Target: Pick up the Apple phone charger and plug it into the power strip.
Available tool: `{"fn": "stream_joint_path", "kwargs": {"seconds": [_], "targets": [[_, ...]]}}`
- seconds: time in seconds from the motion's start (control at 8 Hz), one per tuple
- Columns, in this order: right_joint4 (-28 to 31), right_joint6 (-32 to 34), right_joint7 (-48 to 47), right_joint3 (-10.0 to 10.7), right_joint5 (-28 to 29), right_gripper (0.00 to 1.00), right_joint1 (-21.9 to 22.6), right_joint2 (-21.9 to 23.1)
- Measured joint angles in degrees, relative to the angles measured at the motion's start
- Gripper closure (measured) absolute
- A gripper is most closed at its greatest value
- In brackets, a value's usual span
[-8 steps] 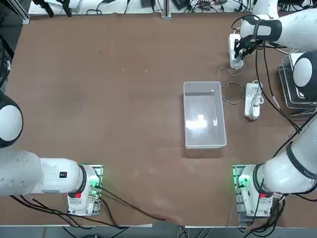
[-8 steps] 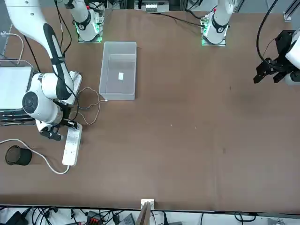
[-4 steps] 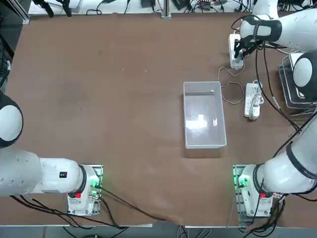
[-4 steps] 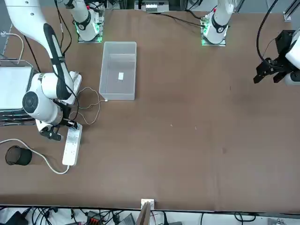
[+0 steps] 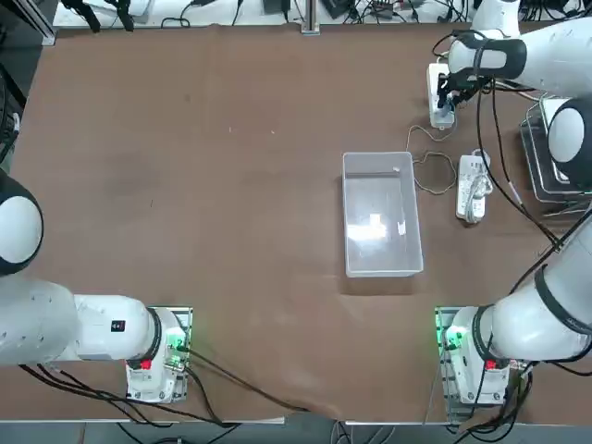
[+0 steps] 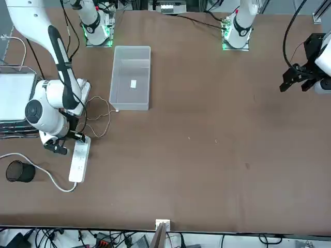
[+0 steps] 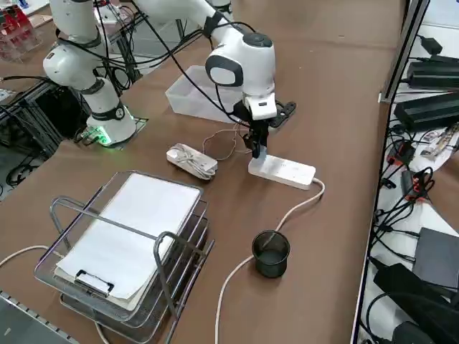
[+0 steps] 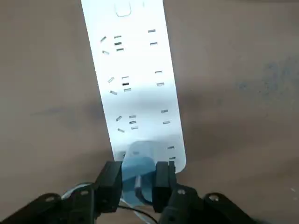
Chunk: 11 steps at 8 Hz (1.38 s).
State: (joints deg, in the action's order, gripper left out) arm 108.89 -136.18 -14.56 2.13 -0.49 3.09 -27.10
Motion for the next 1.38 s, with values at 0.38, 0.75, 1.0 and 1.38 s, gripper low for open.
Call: {"fn": "stream_joint_path", "kwargs": {"seconds": [0.38,0.75,1.0,1.38], "targets": [[0.41,-1.07,0.12,0.01,-0.13,0.63,0.0,0.07],[1.06,-2.29,0.23,0.02,-0.22,0.63,0.0,0.25],[1.79,-3.3,0.27,0.03,-0.29,0.63,0.0,0.57],[2.46,-4.5,0.32,0.06,-0.34,0.63,0.0,0.78]]}}
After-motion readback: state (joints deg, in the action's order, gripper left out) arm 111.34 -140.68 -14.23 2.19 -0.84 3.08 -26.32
